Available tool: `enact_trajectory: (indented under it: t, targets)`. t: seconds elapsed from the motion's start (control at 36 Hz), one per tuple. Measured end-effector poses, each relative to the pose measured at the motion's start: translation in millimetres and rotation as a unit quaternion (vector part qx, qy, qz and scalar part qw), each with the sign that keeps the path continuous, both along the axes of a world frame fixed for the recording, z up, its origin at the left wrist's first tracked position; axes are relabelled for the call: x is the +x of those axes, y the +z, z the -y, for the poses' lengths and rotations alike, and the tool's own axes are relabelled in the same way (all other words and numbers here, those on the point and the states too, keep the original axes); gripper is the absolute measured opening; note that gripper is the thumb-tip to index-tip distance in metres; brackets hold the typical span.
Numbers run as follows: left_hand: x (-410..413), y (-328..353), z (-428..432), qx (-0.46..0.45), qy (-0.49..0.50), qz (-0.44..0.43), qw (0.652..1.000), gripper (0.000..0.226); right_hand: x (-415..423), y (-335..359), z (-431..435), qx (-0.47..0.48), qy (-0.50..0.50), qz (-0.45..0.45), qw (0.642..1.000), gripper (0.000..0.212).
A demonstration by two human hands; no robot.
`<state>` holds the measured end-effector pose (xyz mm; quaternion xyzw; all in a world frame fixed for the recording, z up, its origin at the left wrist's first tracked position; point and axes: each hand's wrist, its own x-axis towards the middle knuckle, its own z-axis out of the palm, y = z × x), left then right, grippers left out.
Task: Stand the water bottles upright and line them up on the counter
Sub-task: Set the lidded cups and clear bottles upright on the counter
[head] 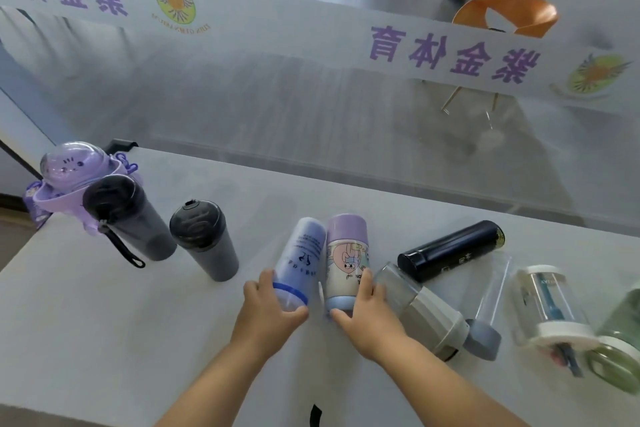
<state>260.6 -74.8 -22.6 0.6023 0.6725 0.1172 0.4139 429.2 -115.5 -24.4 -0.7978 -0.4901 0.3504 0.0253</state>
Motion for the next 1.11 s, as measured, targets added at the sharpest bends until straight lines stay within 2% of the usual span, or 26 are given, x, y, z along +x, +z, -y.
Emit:
enact_trajectory:
  t: [0.25, 0.42, 0.53, 0.81, 0.92, 1.11]
  targets:
    - [-20, 46, -1, 0.195, -0.026, 0.003, 0.98, 0.075, -5, -7, 4, 0.016, -0.041, -0.048, 0.998, 0.106]
    - [-17, 66, -11, 0.264, -0.102, -0.038, 0.958, 0.07, -11, -11, 1, 0.053, -0.089, -0.085, 0.991, 0.107]
    - [-16, 68, -20, 0.271, -0.143, -0.075, 0.949, 0.072, -9, -9, -1, 0.065, -0.103, -0.078, 0.989, 0.106]
    - [-14, 66, -27, 0.273, -0.16, -0.049, 0.947, 0.065, 11, 15, 0, 0.061, -0.056, -0.002, 0.997, 0.095]
    - [-18, 64, -27, 0.275, -0.157, -0.036, 0.948, 0.066, 22, 39, -7, 0.096, -0.047, 0.034, 0.994, 0.074]
    - [-19, 65, -27, 0.282, -0.159, -0.03, 0.946, 0.067, 34, 93, -37, 0.209, -0.019, 0.044, 0.977, 0.064]
